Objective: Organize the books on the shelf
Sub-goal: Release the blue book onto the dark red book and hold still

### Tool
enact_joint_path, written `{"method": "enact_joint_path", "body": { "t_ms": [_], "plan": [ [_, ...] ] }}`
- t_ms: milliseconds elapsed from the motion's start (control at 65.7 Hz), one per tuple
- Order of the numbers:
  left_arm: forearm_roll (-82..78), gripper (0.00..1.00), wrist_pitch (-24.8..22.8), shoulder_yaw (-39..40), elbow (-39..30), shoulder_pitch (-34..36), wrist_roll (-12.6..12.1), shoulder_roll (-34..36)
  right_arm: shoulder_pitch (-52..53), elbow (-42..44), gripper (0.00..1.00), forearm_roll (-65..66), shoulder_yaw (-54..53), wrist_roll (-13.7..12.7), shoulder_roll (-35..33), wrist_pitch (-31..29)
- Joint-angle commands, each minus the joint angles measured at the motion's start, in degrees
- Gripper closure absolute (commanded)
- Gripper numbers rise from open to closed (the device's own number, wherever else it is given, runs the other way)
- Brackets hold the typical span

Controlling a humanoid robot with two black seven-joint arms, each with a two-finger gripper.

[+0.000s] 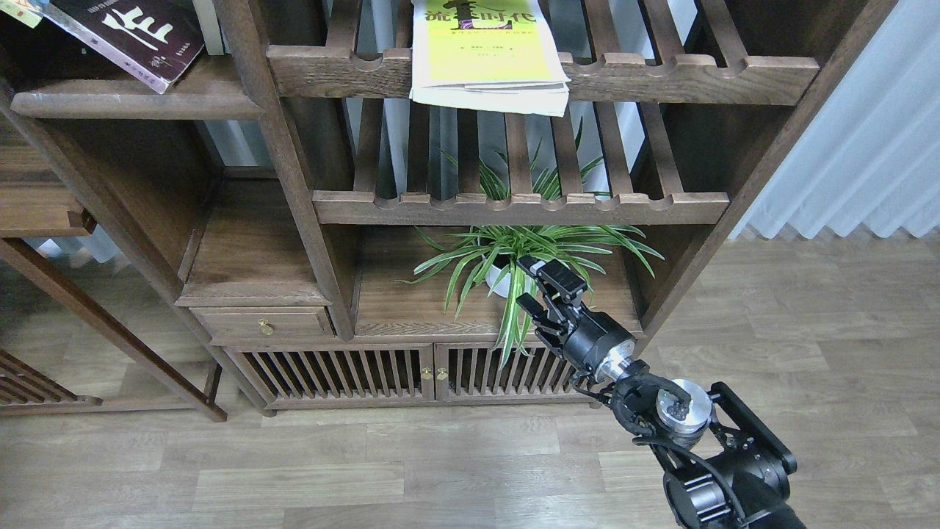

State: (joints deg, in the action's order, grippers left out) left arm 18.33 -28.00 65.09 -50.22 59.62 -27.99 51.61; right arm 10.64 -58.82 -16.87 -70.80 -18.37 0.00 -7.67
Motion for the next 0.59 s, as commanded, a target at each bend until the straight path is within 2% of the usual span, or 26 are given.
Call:
{"method": "enact_joint_path", "body": {
  "t_ms": [0,274,579],
  "plan": [
    [-0.7,0.97,0.0,-1.1,2.0,2.2,0.0,-3.3,-0.1,-0.2,0.18,0.0,-0.1,0.0,0.0,-0.2],
    [-2.9,0.97,0.0,-2.1,8.9,7.9,0.0,-10.1,-0.2,-0.4,0.17,-0.1,-0.3,0.0,0.0,-0.3],
    [-2.9,0.97,0.0,-3.3,14.8,11.3,0.0,-11.5,-0.2,-0.2,0.17,-0.1,-0.3,0.0,0.0,-0.2]
  ]
}}
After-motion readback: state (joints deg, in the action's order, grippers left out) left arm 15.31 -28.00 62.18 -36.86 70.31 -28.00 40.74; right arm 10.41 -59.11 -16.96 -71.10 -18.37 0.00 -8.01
